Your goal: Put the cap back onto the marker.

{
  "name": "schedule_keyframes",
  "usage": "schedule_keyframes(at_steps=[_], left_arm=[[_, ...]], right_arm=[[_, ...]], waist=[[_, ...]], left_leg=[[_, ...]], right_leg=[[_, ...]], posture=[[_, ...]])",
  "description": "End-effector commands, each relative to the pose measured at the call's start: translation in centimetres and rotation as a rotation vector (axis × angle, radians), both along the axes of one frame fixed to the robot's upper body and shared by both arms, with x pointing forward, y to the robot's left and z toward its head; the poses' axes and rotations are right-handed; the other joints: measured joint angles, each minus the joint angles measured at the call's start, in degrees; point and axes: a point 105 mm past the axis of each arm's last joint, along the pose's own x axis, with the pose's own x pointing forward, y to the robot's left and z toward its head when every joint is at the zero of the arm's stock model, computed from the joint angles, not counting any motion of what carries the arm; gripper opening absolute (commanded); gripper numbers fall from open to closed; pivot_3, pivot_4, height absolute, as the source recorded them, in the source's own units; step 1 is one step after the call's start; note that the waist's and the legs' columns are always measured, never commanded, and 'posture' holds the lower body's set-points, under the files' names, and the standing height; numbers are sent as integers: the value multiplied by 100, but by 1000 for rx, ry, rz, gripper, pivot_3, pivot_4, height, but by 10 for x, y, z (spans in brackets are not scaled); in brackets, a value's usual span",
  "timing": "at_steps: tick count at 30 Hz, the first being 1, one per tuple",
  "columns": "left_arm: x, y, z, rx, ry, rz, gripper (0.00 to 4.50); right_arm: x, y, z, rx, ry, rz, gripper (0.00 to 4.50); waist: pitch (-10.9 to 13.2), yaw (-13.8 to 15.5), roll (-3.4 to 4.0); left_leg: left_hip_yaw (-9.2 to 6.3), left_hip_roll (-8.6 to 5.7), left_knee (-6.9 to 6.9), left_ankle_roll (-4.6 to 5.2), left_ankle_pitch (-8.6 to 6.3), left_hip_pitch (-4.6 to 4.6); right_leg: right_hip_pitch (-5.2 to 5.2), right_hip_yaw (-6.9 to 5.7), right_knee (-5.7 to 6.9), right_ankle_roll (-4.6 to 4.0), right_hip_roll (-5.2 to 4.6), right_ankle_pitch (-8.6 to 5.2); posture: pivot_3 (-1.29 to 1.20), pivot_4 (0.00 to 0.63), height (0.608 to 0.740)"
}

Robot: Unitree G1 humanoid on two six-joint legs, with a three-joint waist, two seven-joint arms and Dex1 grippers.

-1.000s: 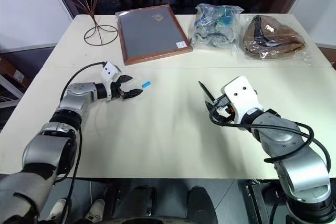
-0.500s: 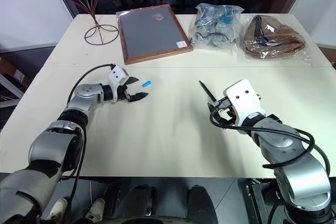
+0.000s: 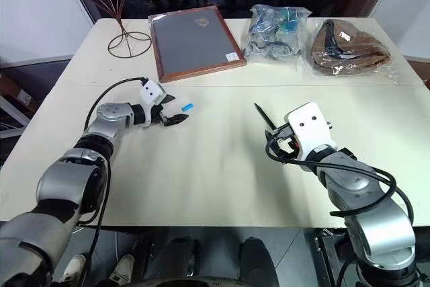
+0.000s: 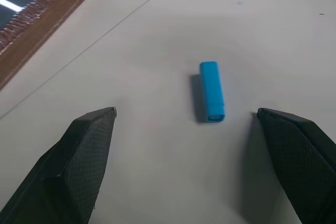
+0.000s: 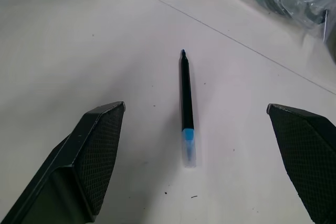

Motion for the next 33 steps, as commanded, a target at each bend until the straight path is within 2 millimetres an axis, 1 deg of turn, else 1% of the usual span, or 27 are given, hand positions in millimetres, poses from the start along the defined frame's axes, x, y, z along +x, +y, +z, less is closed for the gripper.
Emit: schedule_keyframes(at_steps=[1, 4, 7, 12, 14, 24, 28, 33], left_arm=[[3, 2, 5, 22, -21, 13, 4500], [4, -1, 4, 25, -21, 10, 4500], [4, -3, 4, 25, -20, 5, 3651], [4, -7, 3, 18, -19, 2, 1002], [3, -8, 2, 17, -19, 0, 34], [-2, -3, 1, 30, -12, -40, 34], [-12, -9, 15, -22, -24, -176, 34], [-20, -11, 18, -20, -41, -257, 34]], right_arm=[[-5, 5, 13, -4, -75, 9, 4489], [-5, 5, 13, -4, -77, 6, 4489], [-5, 5, 13, -5, -79, 5, 4500], [-5, 4, 13, -10, -79, 6, 4500], [-5, 4, 13, -10, -79, 7, 4500], [-3, 7, 12, -5, -72, 20, 4500], [1, 10, 7, -3, -55, 36, 4500], [10, 8, -3, 33, -18, 40, 4500]], waist=[[0, -1, 0], [0, 3, 0], [-1, 5, -1], [-1, -4, -1], [-1, -4, -1], [-1, -12, -1], [-1, -16, -1], [-1, -8, -1]], left_leg=[[0, 0, 0, 0, 0, 0], [0, 0, 0, 0, 0, 0], [-1, 0, 1, 0, 0, 0], [0, -1, 1, 0, 0, 0], [0, -1, 1, 0, 0, 0], [0, -1, 1, 0, 0, 0], [1, -1, 0, 0, 0, 0], [0, 0, 1, 0, 0, 0]], right_leg=[[0, 0, 0, 0, 0, 0], [0, 0, 0, 0, 0, 0], [0, 0, 0, 0, -1, 0], [0, 0, 0, 0, 0, 0], [0, 0, 0, 0, 0, 0], [-2, 0, 1, 0, 0, 0], [-4, 0, 1, 0, 0, 0], [-3, -1, 1, 0, 0, 0]], posture=[[0, 150, 740], [0, 150, 740], [0, 150, 740], [0, 150, 740], [0, 150, 740], [0, 150, 740], [0, 150, 740], [0, 150, 740]])
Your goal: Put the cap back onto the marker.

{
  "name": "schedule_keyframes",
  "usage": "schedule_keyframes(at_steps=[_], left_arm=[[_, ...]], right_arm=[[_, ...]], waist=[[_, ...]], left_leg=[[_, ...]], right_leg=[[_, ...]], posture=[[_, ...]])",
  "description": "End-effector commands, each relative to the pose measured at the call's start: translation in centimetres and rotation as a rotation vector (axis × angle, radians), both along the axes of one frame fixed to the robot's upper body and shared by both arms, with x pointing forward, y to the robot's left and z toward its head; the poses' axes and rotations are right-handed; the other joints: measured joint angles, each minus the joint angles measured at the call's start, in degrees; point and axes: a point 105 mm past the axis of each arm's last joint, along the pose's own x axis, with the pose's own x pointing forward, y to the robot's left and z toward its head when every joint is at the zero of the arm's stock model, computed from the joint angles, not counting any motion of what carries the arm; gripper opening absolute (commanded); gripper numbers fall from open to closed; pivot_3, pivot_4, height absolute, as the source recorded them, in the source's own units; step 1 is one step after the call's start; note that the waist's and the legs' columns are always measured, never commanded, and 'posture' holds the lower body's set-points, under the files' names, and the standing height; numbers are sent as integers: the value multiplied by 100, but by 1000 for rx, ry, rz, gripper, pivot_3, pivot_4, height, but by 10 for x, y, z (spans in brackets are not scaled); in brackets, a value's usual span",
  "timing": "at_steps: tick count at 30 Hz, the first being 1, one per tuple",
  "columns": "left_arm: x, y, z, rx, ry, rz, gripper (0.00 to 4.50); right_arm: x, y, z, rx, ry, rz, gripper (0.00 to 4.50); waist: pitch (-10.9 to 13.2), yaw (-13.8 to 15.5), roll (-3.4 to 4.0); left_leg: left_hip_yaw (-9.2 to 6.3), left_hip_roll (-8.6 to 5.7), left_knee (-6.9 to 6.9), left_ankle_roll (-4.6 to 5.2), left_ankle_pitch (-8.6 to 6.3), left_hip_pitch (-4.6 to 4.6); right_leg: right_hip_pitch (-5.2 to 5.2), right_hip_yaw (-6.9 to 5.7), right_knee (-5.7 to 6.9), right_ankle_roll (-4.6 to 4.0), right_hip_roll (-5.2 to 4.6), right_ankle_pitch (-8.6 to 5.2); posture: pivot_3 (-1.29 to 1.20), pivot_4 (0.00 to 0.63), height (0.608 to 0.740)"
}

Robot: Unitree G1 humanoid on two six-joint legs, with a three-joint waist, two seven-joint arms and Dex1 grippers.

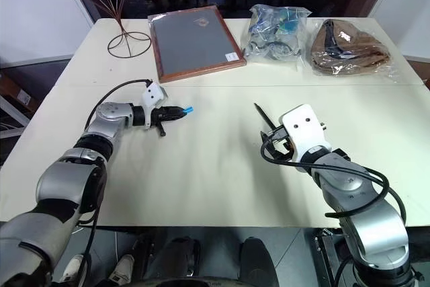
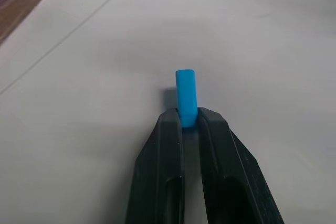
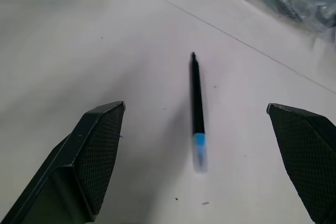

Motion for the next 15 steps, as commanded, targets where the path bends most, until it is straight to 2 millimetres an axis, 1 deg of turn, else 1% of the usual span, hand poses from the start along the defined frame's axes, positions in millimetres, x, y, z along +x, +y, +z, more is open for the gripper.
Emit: schedule_keyframes(at_steps=[1, 5, 7, 12, 15], left_arm=[[-4, 1, 16, -29, -63, -60, 34], [-13, 1, 19, -30, -84, -119, 34], [-19, 2, 19, -29, -98, -143, 34], [-30, 1, 22, -36, -133, -161, 34], [-39, 2, 26, -54, -153, -150, 34]], right_arm=[[8, 0, 0, 26, -13, 14, 4500], [23, -4, -9, 71, 16, 24, 4500], [36, -10, -14, 91, 28, 16, 4500], [56, -22, -25, 109, 44, 14, 4500], [66, -22, -33, 103, 68, 36, 4500]], waist=[[0, -10, 0], [0, -48, 0], [0, -101, 0], [-1, -140, 1], [-1, -159, 2]], left_leg=[[0, 0, 0, 0, 0, 0], [0, 4, -1, 0, 0, 0], [-1, 6, 0, 0, 0, 0], [-5, 9, -2, 0, 0, 0], [-4, 11, -2, 0, 0, 0]], right_leg=[[0, 0, 0, 0, 0, 0], [-1, 0, 0, 0, 0, 0], [1, 0, 1, 0, 0, 0], [2, 0, 2, 0, 0, 0], [2, 1, 2, 0, 0, 0]], posture=[[0, 150, 740], [0, 150, 740], [0, 150, 740], [0, 150, 740], [0, 150, 740]])
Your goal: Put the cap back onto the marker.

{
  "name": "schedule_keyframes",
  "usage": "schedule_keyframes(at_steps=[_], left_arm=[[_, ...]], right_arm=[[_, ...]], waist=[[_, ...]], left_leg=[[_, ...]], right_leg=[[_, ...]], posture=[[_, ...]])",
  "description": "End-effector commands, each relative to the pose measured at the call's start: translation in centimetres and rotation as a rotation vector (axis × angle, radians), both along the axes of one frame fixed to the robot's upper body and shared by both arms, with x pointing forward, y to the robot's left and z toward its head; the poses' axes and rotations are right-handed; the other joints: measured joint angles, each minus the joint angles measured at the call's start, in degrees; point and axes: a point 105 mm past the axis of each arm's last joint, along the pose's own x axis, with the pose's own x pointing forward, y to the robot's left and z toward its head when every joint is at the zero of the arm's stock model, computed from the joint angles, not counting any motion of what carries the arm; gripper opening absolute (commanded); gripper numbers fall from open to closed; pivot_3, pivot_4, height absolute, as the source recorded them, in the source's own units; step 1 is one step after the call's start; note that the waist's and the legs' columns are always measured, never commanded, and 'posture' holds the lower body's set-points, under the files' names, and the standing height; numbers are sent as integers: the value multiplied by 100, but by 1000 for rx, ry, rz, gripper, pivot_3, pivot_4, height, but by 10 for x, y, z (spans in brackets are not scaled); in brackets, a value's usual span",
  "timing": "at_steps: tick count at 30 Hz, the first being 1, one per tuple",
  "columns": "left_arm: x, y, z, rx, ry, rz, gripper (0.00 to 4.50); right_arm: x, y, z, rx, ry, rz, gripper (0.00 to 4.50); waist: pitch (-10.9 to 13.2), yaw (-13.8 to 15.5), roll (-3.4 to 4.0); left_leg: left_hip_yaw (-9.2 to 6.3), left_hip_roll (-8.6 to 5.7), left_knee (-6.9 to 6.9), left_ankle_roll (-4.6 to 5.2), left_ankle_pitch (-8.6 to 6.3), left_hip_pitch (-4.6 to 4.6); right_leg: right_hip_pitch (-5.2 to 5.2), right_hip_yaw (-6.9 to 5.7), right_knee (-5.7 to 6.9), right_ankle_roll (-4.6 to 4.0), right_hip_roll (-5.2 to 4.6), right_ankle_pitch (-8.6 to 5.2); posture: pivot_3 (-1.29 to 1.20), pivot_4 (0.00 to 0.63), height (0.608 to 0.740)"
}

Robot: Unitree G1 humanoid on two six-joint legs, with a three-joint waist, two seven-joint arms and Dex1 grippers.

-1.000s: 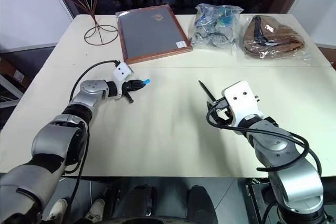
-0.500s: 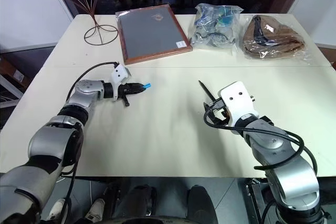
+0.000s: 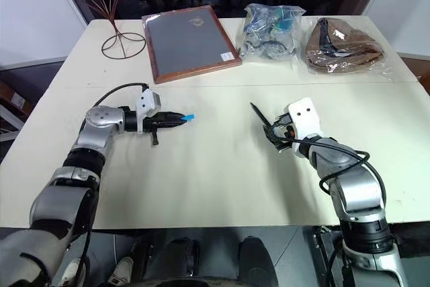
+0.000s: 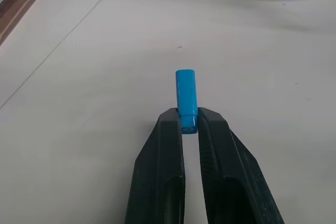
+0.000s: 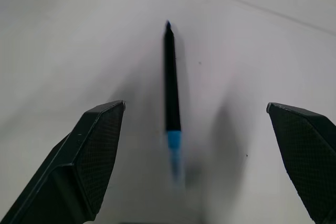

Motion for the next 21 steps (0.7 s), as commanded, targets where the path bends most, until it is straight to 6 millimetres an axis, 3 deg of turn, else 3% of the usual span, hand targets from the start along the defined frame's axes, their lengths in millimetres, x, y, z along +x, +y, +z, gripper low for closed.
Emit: schedule_keyframes(at_steps=[1, 9, 19, 21], left_arm=[[-6, 1, 21, -33, -69, 11, 34], [-25, 4, 33, -86, -74, 68, 34], [-32, 7, 36, -87, -84, 99, 34], [-31, 7, 35, -86, -82, 103, 0]], right_arm=[[11, 2, 4, -10, -37, 36, 4500], [30, 2, -17, -44, 1, 66, 4500], [22, 4, -31, -48, 68, 112, 4500], [18, 3, -32, -48, 81, 118, 3994]], waist=[[0, -9, 0], [-2, -57, 3], [-3, -83, 5], [-4, -81, 5]], left_leg=[[0, 0, 0, 0, 0, 0], [-9, 1, 2, 0, 0, 0], [-9, 1, 3, 0, 0, 2], [-11, 1, 3, 0, 0, 2]], right_leg=[[0, 0, 0, 0, 0, 0], [4, 0, 0, 0, 0, 0], [8, -1, -3, 0, 0, 0], [8, -2, -3, 0, 0, 0]], posture=[[0, 150, 740], [0, 150, 740], [0, 150, 740], [0, 150, 740]])
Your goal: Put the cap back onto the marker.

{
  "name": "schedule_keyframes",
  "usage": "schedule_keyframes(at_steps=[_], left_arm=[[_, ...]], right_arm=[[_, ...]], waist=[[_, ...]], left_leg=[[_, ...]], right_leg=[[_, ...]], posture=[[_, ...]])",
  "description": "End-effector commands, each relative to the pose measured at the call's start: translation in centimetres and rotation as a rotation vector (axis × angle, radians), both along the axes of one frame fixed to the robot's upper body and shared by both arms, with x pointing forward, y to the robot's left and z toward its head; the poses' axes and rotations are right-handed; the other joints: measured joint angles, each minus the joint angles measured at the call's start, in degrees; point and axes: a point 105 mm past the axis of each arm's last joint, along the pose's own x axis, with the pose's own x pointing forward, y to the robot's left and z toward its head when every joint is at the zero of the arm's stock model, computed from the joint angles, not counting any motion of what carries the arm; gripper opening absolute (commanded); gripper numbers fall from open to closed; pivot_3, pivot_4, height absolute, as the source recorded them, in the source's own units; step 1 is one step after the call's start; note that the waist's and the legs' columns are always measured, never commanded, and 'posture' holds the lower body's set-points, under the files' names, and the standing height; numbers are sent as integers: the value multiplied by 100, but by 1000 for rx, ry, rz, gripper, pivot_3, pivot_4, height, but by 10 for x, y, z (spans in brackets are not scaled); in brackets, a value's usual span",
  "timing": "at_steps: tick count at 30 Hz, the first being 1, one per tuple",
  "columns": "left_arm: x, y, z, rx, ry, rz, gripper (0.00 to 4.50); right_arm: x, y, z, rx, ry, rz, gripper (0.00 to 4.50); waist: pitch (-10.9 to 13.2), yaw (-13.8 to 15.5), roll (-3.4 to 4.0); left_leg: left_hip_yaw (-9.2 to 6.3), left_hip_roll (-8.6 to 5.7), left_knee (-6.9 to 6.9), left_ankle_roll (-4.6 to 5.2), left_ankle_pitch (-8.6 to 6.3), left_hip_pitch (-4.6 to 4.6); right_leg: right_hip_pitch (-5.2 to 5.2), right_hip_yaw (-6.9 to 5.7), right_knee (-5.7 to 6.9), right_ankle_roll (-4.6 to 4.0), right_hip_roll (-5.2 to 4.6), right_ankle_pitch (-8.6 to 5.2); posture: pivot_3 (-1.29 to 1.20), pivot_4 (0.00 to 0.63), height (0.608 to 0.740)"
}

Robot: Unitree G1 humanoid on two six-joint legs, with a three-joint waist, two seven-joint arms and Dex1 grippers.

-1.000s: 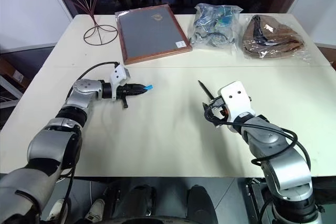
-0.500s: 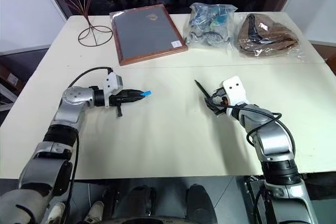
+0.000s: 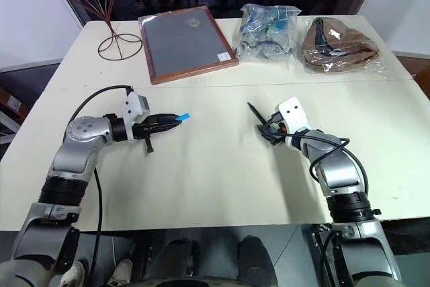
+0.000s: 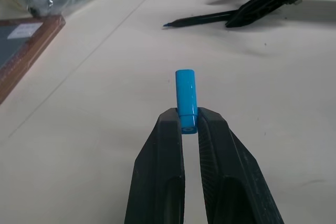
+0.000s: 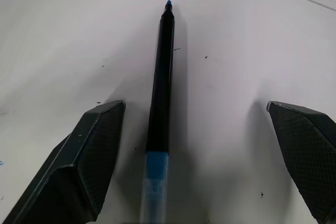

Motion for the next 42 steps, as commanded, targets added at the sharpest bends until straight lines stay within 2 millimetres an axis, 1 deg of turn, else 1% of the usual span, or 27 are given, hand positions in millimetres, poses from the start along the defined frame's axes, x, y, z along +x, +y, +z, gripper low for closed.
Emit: schedule_keyframes(at_steps=[1, 2, 4, 6, 7, 8, 9, 13, 16, 17, 19, 20, 22, 24, 28, 31, 35, 42], left_arm=[[0, 2, 11, -11, -43, 4, 0], [0, 2, 10, -10, -44, 3, 0], [1, 1, 10, -10, -42, 1, 0], [2, 0, 10, -9, -43, -4, 0], [2, 0, 10, -9, -43, -6, 0], [3, -1, 10, -9, -43, -7, 0], [3, -1, 10, -7, -43, -12, 0], [4, -2, 10, 0, -41, -23, 0], [6, -4, 9, 7, -47, -42, 0], [6, -6, 7, 14, -51, -56, 0], [7, -8, 5, 25, -58, -77, 0], [7, -10, 3, 33, -60, -93, 0], [7, -13, 0, 47, -65, -118, 0], [6, -18, -2, 52, -66, -161, 0], [7, -26, 1, 60, -117, -216, 0], [9, -31, 6, 46, -153, -234, 0], [5, -34, 5, 67, -186, -283, 0], [3, -36, 7, 103, -250, -331, 0]], right_arm=[[-10, -1, -11, -11, 58, 14, 3625], [-12, -1, -11, -11, 61, 14, 3250], [-15, -1, -14, -8, 75, 15, 2237], [-18, -1, -16, -8, 87, 16, 1085], [-19, -1, -17, -14, 90, 16, 668], [-20, -2, -17, -17, 91, 16, 128], [-20, -2, -17, -20, 92, 17, 57], [-19, -3, -15, -27, 83, 18, 57], [-17, -3, 2, -74, 20, 47, 57], [-17, -2, 12, -110, -13, 76, 57], [-18, 0, 24, -161, -54, 115, 57], [-20, 1, 32, -206, -80, 154, 57], [-24, 4, 40, -262, -107, 211, 57], [-32, 9, 52, -309, -122, 290, 57], [-41, 22, 67, -361, -158, 393, 57], [-49, 32, 70, -372, -151, 469, 57], [-57, 42, 71, -405, -145, 548, 57], [-60, 52, 68, -437, -139, 620, 57]], waist=[[0, 5, 0], [0, 12, 0], [0, 37, 0], [0, 73, 0], [-1, 95, 0], [-1, 108, -1], [-1, 114, -1], [-1, 117, -2], [-1, 126, -2], [-1, 127, -1], [-1, 124, -1], [-1, 115, -1], [-1, 103, 0], [0, 102, 0], [0, 101, -1], [0, 116, -1], [0, 113, -1], [0, 112, -1]], left_leg=[[0, 0, 0, 0, 0, 0], [-1, -1, 0, 0, 0, 0], [-1, -2, 0, 0, 0, 0], [-2, -3, 2, 0, 0, 0], [-2, -3, 3, 0, 0, 0], [-2, -3, 4, 0, 0, 0], [-2, -5, 5, 0, 0, 1], [-4, -7, 5, 0, 0, 1], [-3, -8, 5, 0, 0, 1], [-3, -10, 5, 0, 0, 1], [-1, -13, 5, 0, 0, 1], [1, -13, 4, 0, 0, 1], [6, -12, 2, 0, 0, 1], [13, -5, 1, 1, 0, 0], [15, -1, 0, 1, -1, 0], [14, -1, 1, 1, -1, 0], [13, -4, 3, 2, -1, -1], [12, -3, 2, 2, -1, -1]], right_leg=[[0, 0, 0, 0, 0, 0], [1, 0, 0, 0, 0, 0], [4, 0, 0, 0, 0, 0], [5, 0, -1, 0, -1, 0], [6, 0, -3, 0, -1, 0], [7, 0, -4, 0, -1, 0], [9, 0, -5, 0, -2, 0], [9, -1, -5, 0, -3, 0], [9, -1, -5, 0, -4, 0], [9, -1, -5, 0, -6, 0], [9, -1, -6, 0, -9, 0], [8, -1, -6, 0, -10, 0], [5, -1, -6, 0, -9, 0], [5, -2, -6, 0, -4, 0], [5, -1, -9, 0, -2, 0], [6, -2, -9, 0, -2, 0], [7, -2, -11, 0, -5, 0], [4, -2, -16, 0, -5, 0]], posture=[[0, 150, 740], [0, 150, 740], [0, 150, 740], [0, 150, 740], [0, 150, 740], [0, 150, 740], [0, 150, 740], [0, 150, 740], [0, 150, 740], [0, 150, 740], [0, 150, 740], [0, 150, 740], [0, 150, 740], [0, 150, 740], [0, 150, 740], [0, 150, 740], [0, 150, 740], [0, 150, 740]])
